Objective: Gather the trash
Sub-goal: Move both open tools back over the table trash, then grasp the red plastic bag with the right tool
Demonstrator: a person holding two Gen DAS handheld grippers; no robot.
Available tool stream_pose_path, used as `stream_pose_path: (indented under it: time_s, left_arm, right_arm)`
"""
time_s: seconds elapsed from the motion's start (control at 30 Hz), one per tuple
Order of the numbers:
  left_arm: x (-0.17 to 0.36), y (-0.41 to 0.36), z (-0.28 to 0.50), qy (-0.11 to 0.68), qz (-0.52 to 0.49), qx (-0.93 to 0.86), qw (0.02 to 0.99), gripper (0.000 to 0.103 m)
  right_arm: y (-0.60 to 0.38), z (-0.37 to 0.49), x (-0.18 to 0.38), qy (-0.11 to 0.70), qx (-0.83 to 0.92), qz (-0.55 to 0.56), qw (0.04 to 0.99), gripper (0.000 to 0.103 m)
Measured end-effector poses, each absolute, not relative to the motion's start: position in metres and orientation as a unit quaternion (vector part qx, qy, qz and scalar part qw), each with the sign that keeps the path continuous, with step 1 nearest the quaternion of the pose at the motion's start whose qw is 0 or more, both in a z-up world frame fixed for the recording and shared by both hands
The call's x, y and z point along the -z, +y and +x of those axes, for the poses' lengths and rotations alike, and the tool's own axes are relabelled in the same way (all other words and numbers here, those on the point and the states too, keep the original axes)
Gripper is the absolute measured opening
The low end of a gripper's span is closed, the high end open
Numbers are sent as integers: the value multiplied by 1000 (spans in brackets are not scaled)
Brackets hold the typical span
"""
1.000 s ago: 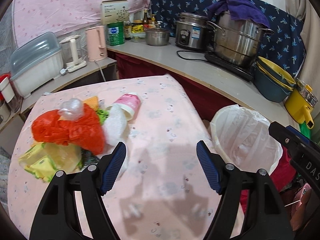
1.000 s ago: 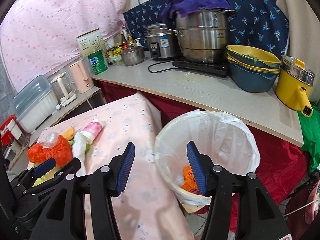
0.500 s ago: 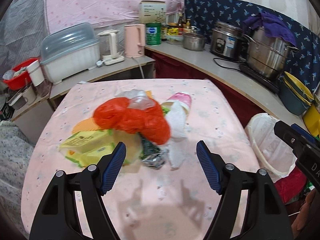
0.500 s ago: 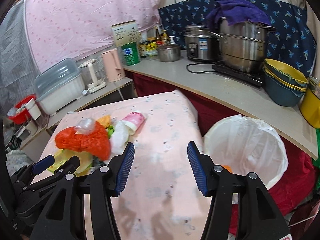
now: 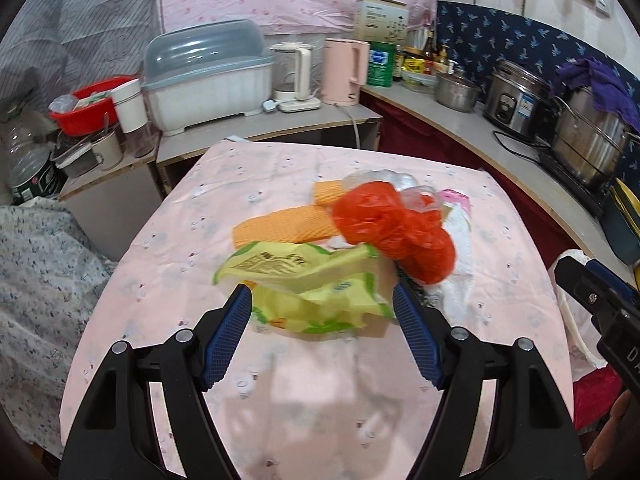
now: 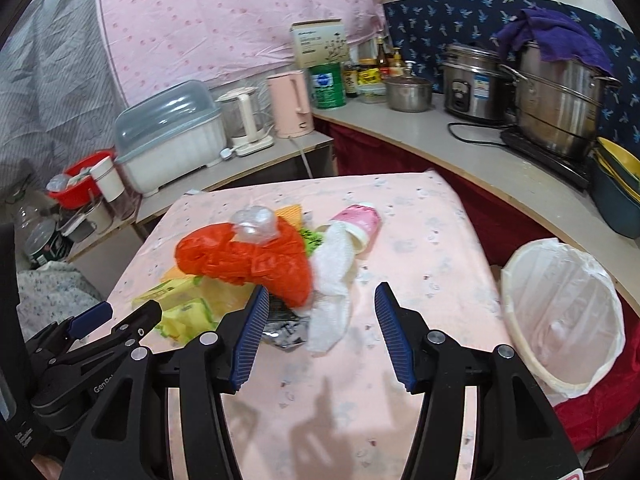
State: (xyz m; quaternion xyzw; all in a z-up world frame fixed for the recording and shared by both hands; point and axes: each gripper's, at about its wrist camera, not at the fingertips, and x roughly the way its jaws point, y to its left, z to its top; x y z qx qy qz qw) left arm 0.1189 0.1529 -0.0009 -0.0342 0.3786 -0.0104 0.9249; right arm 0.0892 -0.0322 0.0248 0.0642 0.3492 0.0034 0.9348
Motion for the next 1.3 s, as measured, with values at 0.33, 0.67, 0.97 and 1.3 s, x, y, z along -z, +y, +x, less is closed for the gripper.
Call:
stream_pose_path:
  time_s: [0.33, 0.67, 0.97, 1.3]
  left_arm:
    - [10, 201, 127, 387, -57, -22, 920, 69]
    - [23, 215, 134, 400, -60, -29, 914, 69]
    - [26, 211, 138, 402, -54, -20, 914, 78]
    - [24, 196, 133, 403, -46, -2, 914, 79]
  right_arm:
    - [26, 122, -13, 363, -47, 43, 930, 54]
    - [56, 159, 14, 384, -57, 24, 921, 54]
    - [46, 175, 32, 397, -46, 24, 916, 10]
    - [10, 152, 7, 366, -27, 46, 929, 5]
